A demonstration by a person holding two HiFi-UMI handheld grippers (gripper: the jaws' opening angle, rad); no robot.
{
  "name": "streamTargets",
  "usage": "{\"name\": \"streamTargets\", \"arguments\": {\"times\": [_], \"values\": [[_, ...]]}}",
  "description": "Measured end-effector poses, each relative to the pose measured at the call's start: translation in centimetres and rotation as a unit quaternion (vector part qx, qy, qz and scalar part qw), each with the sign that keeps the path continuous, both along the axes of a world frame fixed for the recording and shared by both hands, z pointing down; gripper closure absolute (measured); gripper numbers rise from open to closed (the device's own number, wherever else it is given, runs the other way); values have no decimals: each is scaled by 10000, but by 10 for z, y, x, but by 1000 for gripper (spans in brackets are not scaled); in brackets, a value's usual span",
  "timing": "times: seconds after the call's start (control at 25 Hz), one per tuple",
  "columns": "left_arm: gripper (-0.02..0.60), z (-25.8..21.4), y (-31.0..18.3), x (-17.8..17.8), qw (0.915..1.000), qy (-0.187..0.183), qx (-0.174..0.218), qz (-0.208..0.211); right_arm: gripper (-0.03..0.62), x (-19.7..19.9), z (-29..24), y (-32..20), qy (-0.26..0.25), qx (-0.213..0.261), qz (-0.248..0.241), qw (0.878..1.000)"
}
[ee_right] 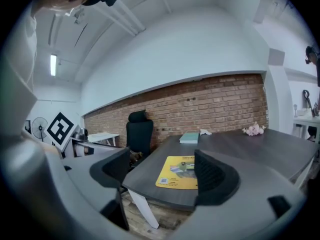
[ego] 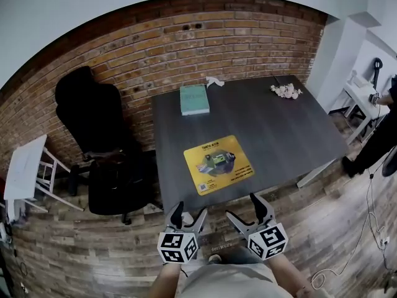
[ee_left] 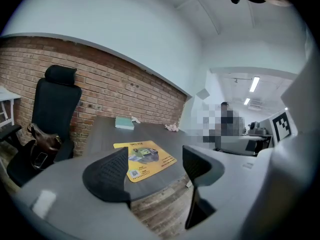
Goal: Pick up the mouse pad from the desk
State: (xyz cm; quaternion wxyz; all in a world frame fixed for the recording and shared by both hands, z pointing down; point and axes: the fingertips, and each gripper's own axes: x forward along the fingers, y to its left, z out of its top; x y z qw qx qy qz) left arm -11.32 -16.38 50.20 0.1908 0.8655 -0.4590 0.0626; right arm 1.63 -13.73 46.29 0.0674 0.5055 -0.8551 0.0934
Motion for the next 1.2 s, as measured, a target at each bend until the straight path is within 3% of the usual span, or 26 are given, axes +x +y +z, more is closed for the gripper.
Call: {"name": "streamTargets", "arguments": {"times": [0.6, 0.88, 1.2], "values": [[242, 65, -107, 22, 9987, -224, -448, -120, 215, 47, 50, -143, 466, -307, 5, 9984], [202, 108, -155, 26, 9927, -391, -1066, -405, 215, 66, 87, -206, 709, -689, -194, 9949], [170, 161, -191, 28, 9795, -633, -1758, -753, 215, 83, 148, -256, 995, -1250, -467, 9861]]}}
